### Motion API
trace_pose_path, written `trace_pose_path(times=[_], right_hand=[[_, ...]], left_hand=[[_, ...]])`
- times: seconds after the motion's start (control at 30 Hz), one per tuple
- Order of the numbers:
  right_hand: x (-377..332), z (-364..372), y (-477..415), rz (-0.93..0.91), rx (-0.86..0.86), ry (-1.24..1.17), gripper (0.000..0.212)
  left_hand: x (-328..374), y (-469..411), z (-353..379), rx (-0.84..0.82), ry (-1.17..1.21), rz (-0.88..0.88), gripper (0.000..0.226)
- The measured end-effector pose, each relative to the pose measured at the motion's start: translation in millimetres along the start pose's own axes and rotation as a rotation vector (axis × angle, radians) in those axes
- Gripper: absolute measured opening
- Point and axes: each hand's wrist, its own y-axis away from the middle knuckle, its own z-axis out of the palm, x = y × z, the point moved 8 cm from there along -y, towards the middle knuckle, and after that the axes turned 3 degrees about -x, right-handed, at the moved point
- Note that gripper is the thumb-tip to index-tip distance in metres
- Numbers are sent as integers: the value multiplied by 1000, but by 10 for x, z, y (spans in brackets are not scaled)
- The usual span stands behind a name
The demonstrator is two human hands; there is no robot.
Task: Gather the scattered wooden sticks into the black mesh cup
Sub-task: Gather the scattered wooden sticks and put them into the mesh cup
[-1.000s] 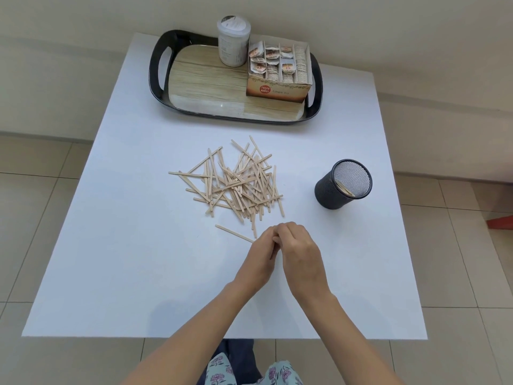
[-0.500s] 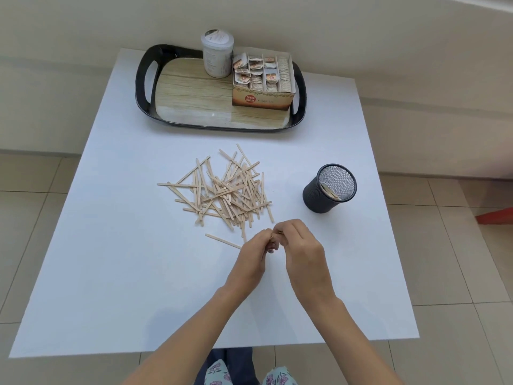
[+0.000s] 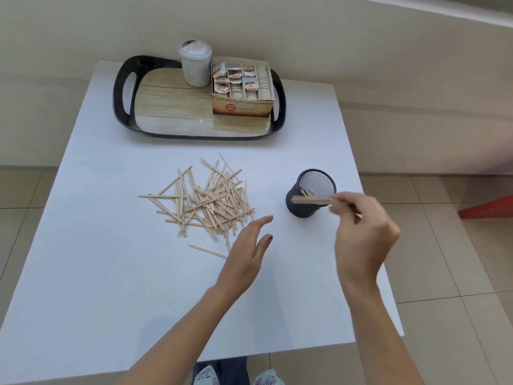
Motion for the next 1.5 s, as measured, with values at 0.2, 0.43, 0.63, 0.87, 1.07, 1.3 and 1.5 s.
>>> trace_pose_path(times=[0.2,0.43,0.63,0.87,1.07,1.3,1.5], right_hand=[[309,33,-264,5,123,122,9],[527,653,-339,-49,-146,214,11],[571,953,-357,-29,-345,421,16],[574,1047,-404,92,-564,633,21],[502,1022,-439,151,-630,637,23],[61,638,-230,19,-270,349,29],[-176,981,444,-111,-413,161,17]], left_hand=[[-187,88,43,7,-36,-81,31],[-299,209,20,39,-94,-95,29],[-281,252,-2,55,-104,-77,28],[-244,268,-37,63,-106,-66,28],[-239,277,-80,67,-130,-64,28],[-270,333,-276,206,-164,-76,27],[-323,443,-668,454,-166,-135,21]])
